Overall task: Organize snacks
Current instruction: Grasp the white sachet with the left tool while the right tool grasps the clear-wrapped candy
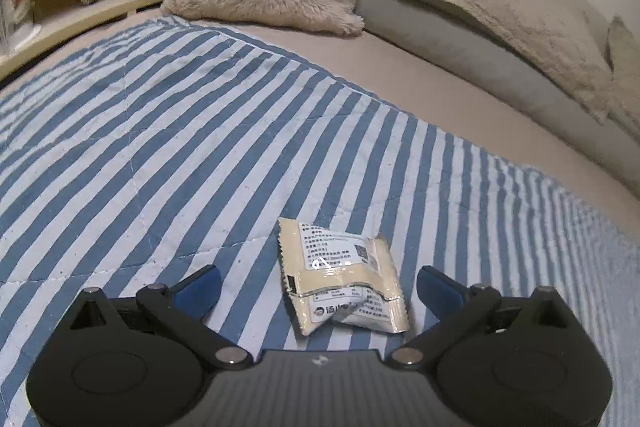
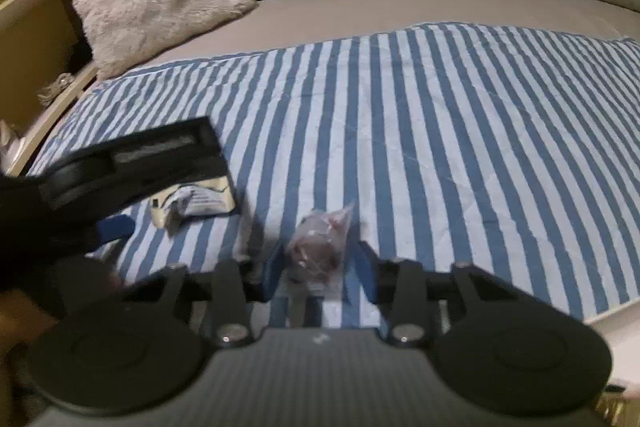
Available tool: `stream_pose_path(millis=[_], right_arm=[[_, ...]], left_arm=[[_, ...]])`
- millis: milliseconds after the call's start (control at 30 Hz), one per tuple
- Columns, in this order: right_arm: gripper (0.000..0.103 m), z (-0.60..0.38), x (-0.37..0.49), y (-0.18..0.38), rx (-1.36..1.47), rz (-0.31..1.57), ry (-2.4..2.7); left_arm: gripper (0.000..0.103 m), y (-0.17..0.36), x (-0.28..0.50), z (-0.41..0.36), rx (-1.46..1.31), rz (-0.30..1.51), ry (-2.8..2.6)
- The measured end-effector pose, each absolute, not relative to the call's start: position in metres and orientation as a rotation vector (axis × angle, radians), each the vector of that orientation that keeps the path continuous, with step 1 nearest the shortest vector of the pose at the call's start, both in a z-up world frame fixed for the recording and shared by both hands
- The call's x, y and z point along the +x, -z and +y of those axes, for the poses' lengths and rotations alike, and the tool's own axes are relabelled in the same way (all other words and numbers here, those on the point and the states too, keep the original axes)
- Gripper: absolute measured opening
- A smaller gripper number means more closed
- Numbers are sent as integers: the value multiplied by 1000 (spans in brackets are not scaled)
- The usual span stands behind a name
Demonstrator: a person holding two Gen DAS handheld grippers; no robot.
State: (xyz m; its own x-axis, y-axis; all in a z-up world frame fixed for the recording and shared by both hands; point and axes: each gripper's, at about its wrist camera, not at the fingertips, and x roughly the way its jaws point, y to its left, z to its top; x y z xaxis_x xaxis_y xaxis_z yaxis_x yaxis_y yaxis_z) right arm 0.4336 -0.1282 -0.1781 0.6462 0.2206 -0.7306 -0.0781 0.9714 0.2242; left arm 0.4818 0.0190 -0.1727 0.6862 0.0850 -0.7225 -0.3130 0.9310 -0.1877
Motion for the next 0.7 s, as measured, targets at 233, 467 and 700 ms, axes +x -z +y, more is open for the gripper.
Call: stream_pose_path(millis=[233,467,700], right_arm=[[34,-131,426,177,147,831,-202],[32,-149,417,165,161,824,-217],[32,-155,402,139,162,797,-215]], left_arm=[[61,174,484,3,-181,777,-238],[37,168,472,17,-220,766,-170],[37,139,450,15,-207,738,-104]])
